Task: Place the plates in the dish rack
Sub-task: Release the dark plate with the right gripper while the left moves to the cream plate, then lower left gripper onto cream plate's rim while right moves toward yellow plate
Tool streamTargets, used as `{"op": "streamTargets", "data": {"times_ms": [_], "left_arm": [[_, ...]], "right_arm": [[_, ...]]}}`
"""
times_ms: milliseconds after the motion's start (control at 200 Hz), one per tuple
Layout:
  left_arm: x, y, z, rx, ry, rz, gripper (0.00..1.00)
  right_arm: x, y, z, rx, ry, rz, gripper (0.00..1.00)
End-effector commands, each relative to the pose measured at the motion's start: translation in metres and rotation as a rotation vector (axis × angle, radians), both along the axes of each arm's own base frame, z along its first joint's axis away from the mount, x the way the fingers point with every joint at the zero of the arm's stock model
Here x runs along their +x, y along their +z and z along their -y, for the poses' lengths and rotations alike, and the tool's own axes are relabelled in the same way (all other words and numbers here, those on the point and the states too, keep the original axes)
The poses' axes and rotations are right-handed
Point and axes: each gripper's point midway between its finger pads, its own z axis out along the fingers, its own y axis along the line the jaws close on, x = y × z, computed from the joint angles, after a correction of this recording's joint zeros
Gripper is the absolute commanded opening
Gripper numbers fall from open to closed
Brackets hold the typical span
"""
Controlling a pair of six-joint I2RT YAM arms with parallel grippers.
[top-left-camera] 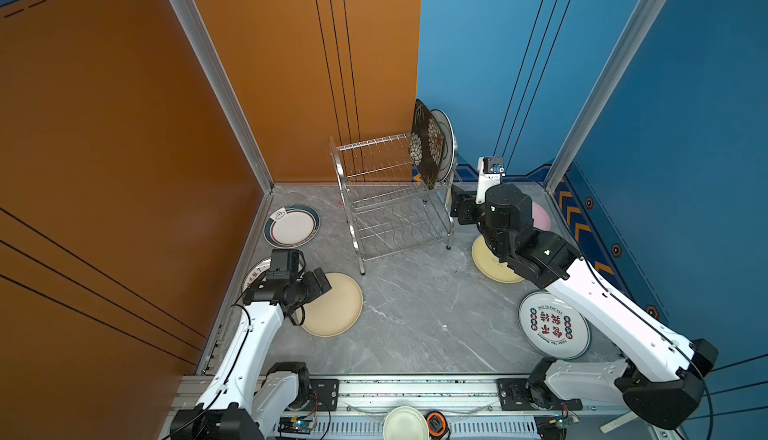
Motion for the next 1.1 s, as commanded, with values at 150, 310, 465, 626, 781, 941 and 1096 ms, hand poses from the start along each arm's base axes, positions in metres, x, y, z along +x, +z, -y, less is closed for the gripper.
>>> {"op": "streamTargets", "data": {"times_ms": [150, 310, 465, 626, 781, 941, 1096], "left_arm": [[0.006, -0.018, -0.019, -0.004, 0.010, -0.026, 0.98], [0.010, -0.030, -0.022, -0.026, -0.015, -0.065, 0.98], [0.013, -0.039, -0.022, -0.023, -0.035, -0.098, 0.98], [0.015, -0.048, -0.022, -0.025, -0.048, -0.126, 0.98], [0.016, -0.052, -0.022, -0.015, -0.063, -0.147, 0.98], [0.019, -0.056, -0.016, -0.015, -0.100, -0.157, 0.98], [0.020, -0.061, -0.002, -0.014, -0.174, -0.175, 0.98]], "right_arm": [[-0.016, -0.023, 0.021, 0.007, -0.011, -0.064, 0.87], [-0.023, -0.028, 0.025, 0.005, -0.003, -0.073, 0.91], [-0.021, -0.029, 0.043, 0.008, -0.045, -0.070, 0.94], [-0.024, -0.031, 0.050, 0.013, -0.057, -0.068, 0.95], [-0.026, -0.033, 0.055, 0.015, -0.064, -0.067, 0.96], [-0.029, -0.034, 0.061, 0.018, -0.073, -0.066, 0.96], [-0.033, -0.035, 0.066, 0.019, -0.081, -0.067, 0.97]]}}
